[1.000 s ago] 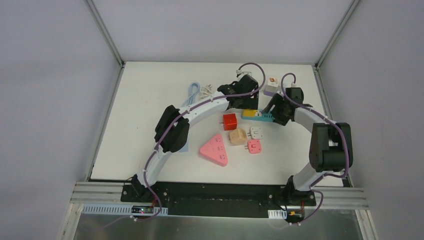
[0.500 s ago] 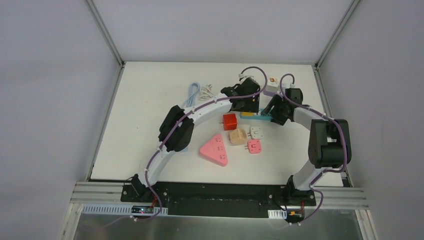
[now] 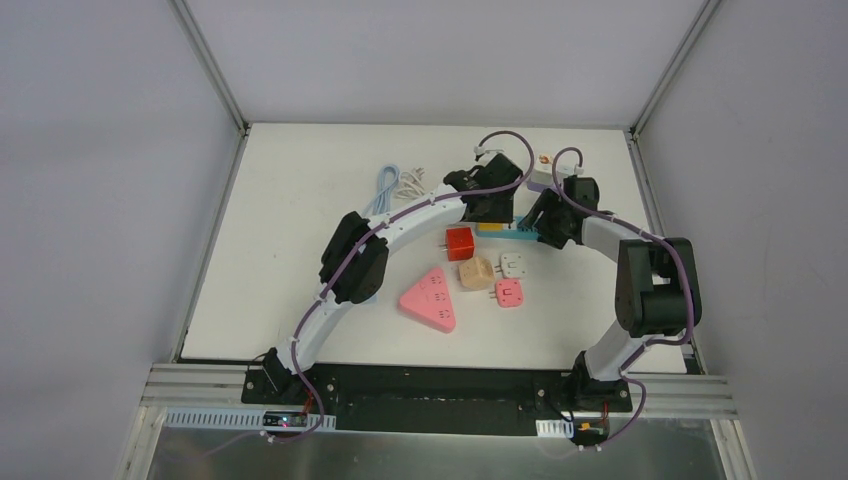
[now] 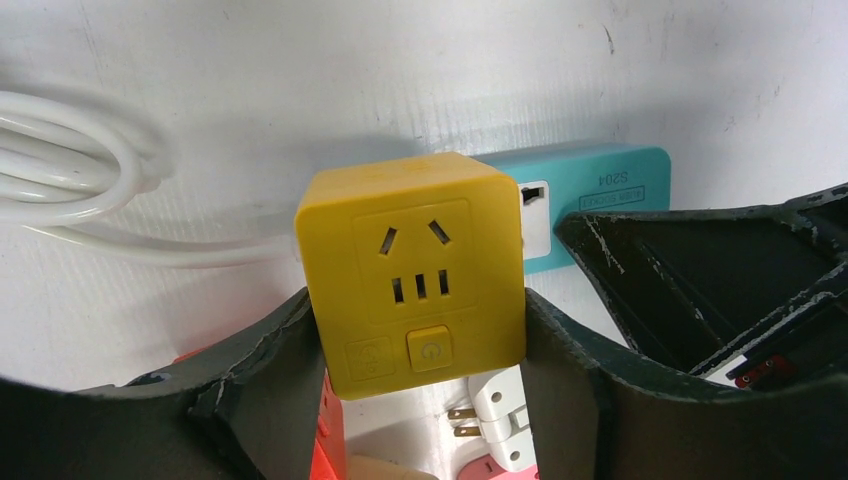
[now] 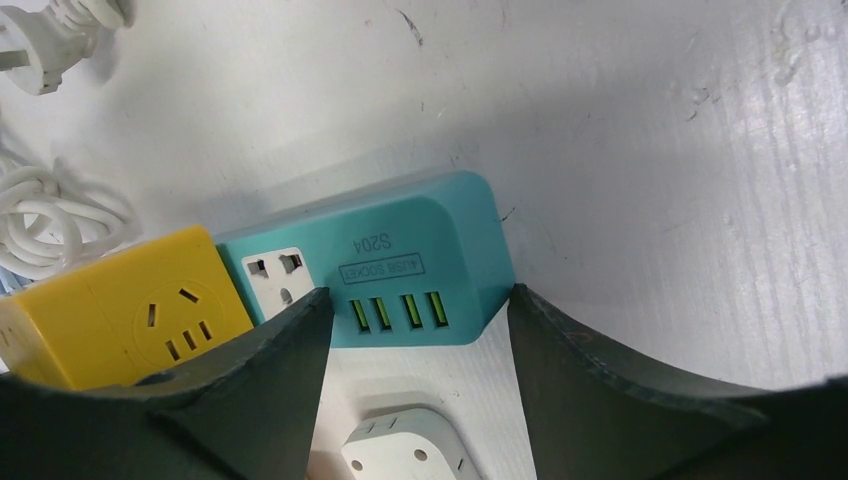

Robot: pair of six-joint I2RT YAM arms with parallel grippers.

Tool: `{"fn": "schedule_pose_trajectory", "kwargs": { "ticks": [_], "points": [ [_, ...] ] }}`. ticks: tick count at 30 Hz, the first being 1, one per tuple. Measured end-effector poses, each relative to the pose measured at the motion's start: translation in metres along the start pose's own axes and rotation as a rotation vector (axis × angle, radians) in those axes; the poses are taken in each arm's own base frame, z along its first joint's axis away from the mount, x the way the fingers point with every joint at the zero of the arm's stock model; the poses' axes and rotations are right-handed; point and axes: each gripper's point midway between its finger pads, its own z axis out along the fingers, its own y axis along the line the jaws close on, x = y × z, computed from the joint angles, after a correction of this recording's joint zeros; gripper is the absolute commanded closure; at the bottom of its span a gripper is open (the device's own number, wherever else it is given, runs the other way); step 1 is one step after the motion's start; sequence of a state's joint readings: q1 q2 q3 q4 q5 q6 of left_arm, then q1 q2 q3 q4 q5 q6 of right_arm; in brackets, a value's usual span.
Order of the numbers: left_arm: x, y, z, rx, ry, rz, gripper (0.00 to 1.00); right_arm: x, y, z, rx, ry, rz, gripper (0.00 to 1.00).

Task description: Pull the plug off the socket

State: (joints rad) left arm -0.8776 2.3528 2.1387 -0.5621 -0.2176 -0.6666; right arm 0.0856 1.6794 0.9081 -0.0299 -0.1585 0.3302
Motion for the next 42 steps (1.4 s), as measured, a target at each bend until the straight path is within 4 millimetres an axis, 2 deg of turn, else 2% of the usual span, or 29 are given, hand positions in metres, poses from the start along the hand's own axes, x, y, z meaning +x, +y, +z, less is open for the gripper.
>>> {"fn": "schedule_pose_trajectory", "kwargs": {
  "ticks": [10,18,25,28,30,34,39,42],
  "points": [
    [0.003,-0.008,0.0,0.065,0.014,0.06,1.0,-0.001,0.0,0.001,0.013,-0.012,0.011,0.35],
    [0.0,-0.007,-0.002,0.103,-0.04,0.022,1.0,-0.001,0.0,0.001,0.015,-0.012,0.017,0.35],
    [0.001,-0.002,-0.008,0.036,-0.049,-0.01,1.0,0.0,0.003,0.002,0.008,-0.014,0.016,0.35],
    [-0.005,-0.009,-0.02,0.01,-0.067,0.019,1.0,-0.001,0.003,0.003,0.008,-0.018,0.015,0.35],
    [-0.011,-0.021,-0.027,0.043,-0.08,0.029,1.0,-0.001,0.003,0.003,0.008,-0.02,0.015,0.35],
    [-0.009,-0.035,-0.03,0.105,-0.069,0.033,1.0,-0.001,0.003,0.003,0.008,-0.02,0.014,0.35],
    [0.0,-0.018,-0.021,0.084,-0.031,0.022,1.0,-0.001,0.003,0.003,0.008,-0.02,0.015,0.35],
    [-0.009,-0.003,-0.026,0.07,-0.038,0.008,1.0,-0.001,0.004,0.003,0.007,-0.02,0.018,0.34]
  ]
}}
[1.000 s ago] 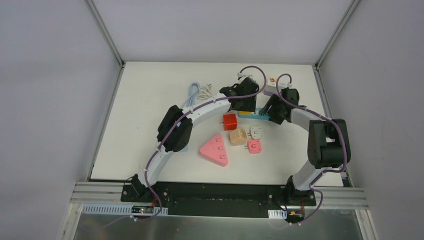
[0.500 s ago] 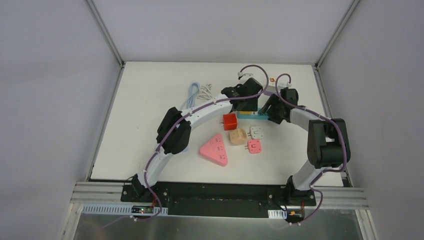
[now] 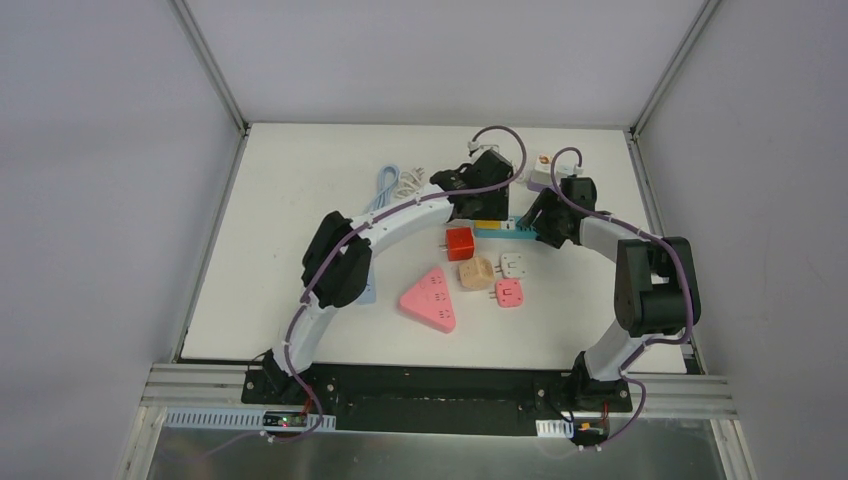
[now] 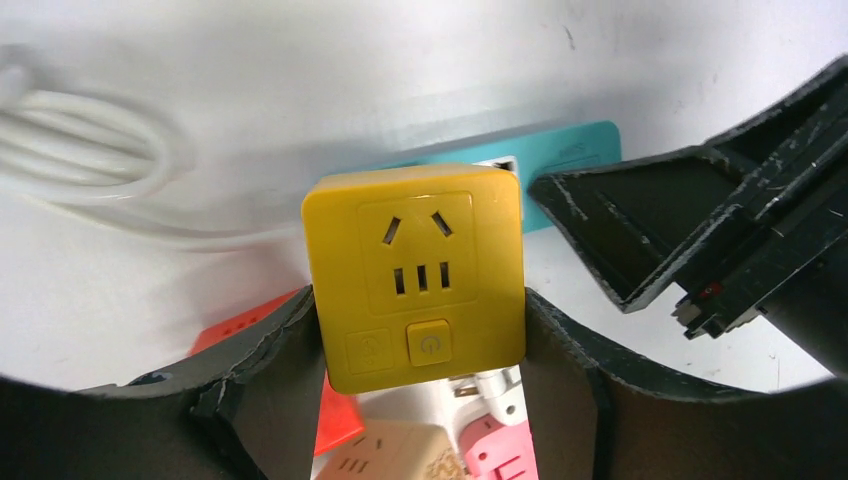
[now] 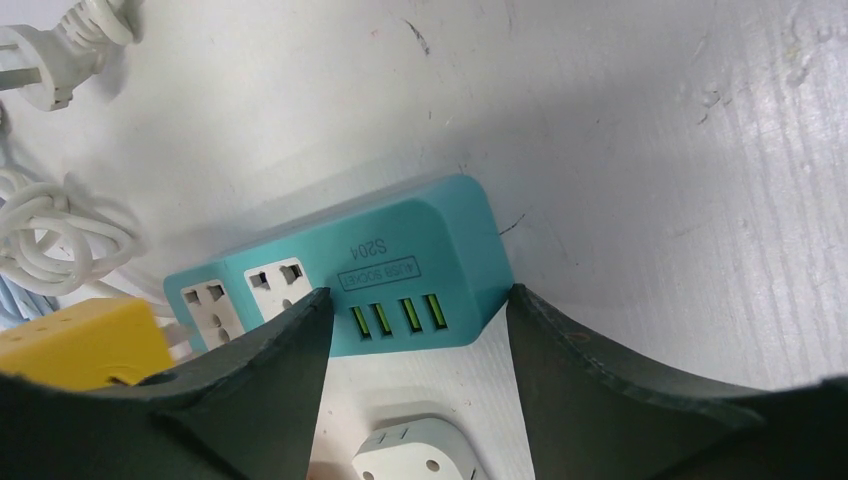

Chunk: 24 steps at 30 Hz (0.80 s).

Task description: Pull the plug off the socket

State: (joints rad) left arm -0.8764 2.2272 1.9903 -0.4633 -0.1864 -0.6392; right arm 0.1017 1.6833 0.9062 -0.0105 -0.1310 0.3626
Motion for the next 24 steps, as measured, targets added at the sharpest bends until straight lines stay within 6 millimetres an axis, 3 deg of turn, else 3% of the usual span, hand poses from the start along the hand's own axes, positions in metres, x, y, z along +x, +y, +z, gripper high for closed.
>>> {"fn": "schedule_pose_trajectory", "kwargs": {
  "ticks": [4,9,12,15,20,24],
  "points": [
    [-0.016,0.016,-0.019,-0.01,-0.023,-0.007,1.0,0.0,0.0,-0.001,0.004,0.004,0.006,0.33],
    [-0.043,0.044,-0.065,-0.011,-0.083,-0.022,1.0,0.001,-0.003,-0.005,0.03,0.034,0.011,0.28],
    [-0.047,0.068,-0.09,-0.023,-0.104,-0.043,1.0,0.002,-0.005,-0.009,0.047,0.054,0.013,0.22],
    [-0.036,0.1,-0.107,-0.058,-0.094,-0.067,1.0,-0.004,-0.004,-0.015,0.055,0.052,0.018,0.14],
    [0.016,0.16,-0.116,-0.151,0.012,-0.091,1.0,-0.035,0.012,-0.036,0.029,-0.023,0.019,0.05],
    [0.062,0.179,-0.115,-0.17,0.131,-0.09,1.0,-0.061,0.033,-0.055,-0.025,-0.097,0.012,0.05]
  ]
}}
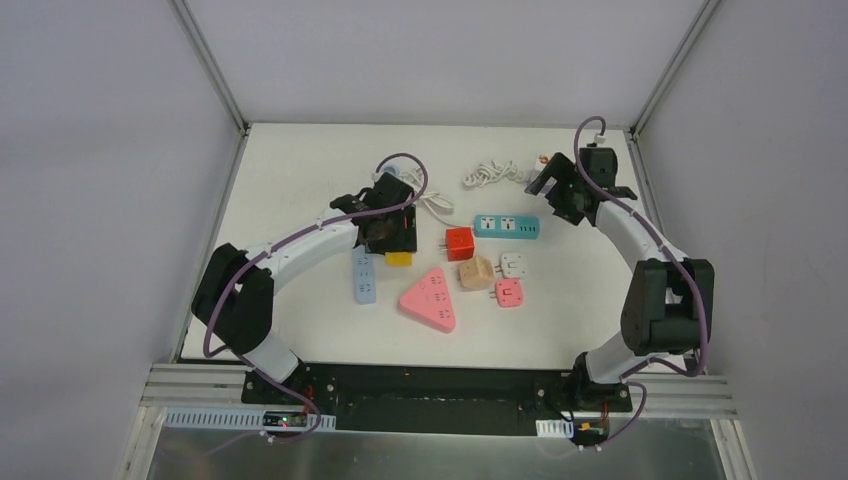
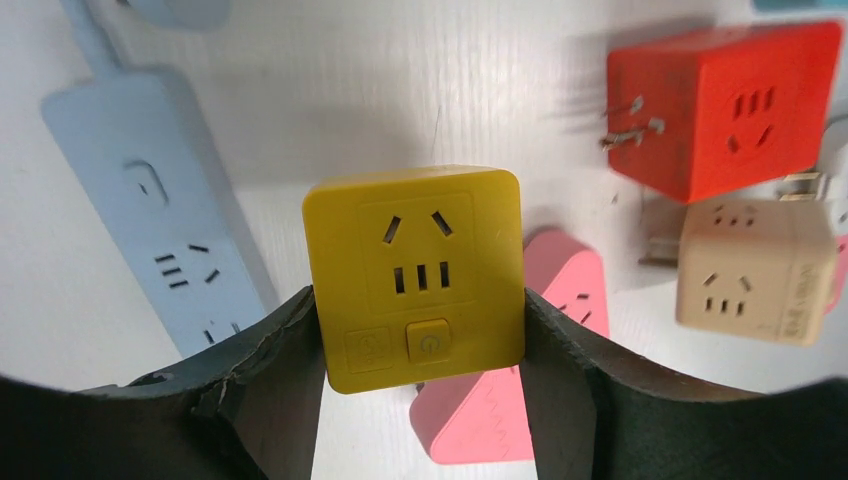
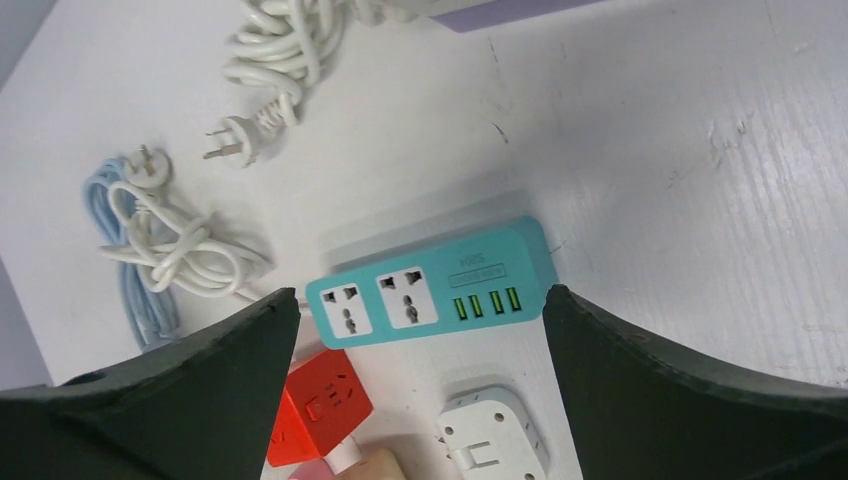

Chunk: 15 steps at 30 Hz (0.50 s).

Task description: Pull the plug off the socket

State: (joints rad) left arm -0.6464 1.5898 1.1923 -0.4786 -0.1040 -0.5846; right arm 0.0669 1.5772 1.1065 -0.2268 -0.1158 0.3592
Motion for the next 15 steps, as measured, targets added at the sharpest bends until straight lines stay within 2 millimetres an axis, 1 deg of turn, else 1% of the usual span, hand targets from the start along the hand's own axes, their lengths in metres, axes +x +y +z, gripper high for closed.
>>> {"fn": "schedule_pose_trajectory", "kwargs": {
  "ticks": [2,4,5,9,11,15],
  "points": [
    [0.017,0.003,0.003,0.006,0.052,0.005,1.0,-0.007,0.007,-0.007,-0.022,-0.021,0.004,0.05],
    [0.03,0.003,0.003,0.022,0.101,0.006,0.99,-0.008,0.012,-0.012,-0.038,-0.027,0.014,0.05],
    [0.033,0.002,0.003,0.03,0.119,0.006,0.96,-0.009,0.014,-0.013,-0.046,-0.028,0.018,0.05],
    [0.044,0.0,0.007,0.04,0.173,0.002,0.78,-0.011,0.017,-0.018,-0.054,-0.038,0.034,0.06],
    [0.05,0.002,0.012,0.028,0.201,0.001,0.65,-0.012,0.014,-0.019,-0.037,-0.049,0.042,0.06],
    [0.048,0.003,0.011,0.026,0.202,-0.015,0.42,-0.013,0.002,-0.019,0.02,-0.069,0.048,0.06]
  ]
}}
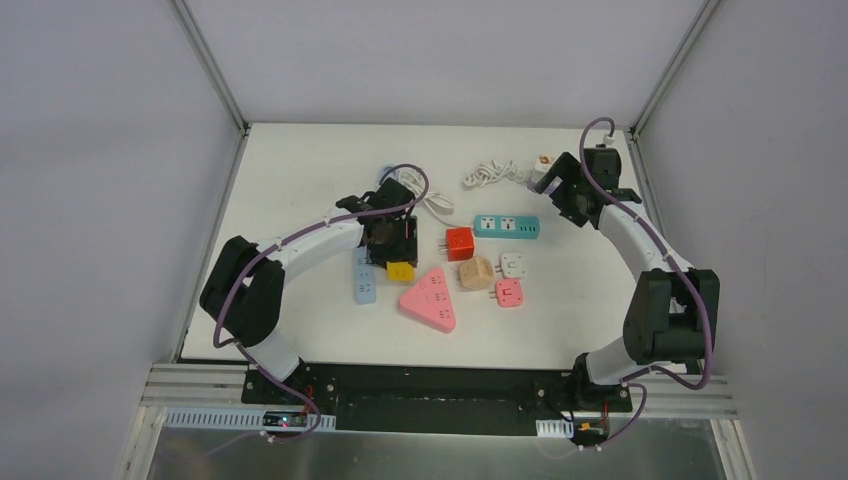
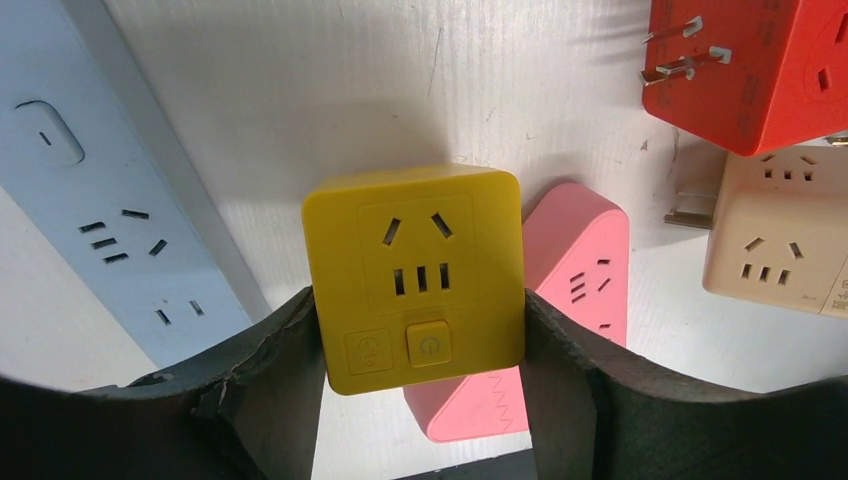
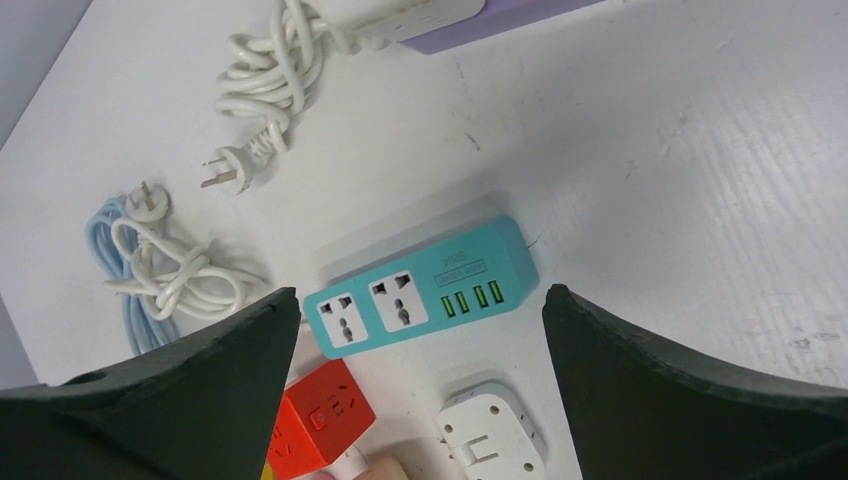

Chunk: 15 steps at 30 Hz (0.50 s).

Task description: Pull the plug off the socket

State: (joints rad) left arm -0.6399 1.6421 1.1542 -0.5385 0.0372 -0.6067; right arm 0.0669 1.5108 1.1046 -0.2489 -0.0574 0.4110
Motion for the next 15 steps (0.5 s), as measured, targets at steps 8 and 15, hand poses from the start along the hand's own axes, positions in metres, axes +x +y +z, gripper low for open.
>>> {"fn": "schedule_pose_trajectory", "kwargs": {
  "ticks": [8,15],
  "points": [
    [-0.004,0.002,-0.006,-0.02,-0.009,0.0,0.22,-0.014,-0.018,0.001,0.107,-0.076,0.0,0.06],
    [-0.033,-0.002,-0.041,-0.017,-0.138,0.015,0.16,-0.062,-0.012,0.004,0.149,-0.191,-0.001,0.09]
  ]
}}
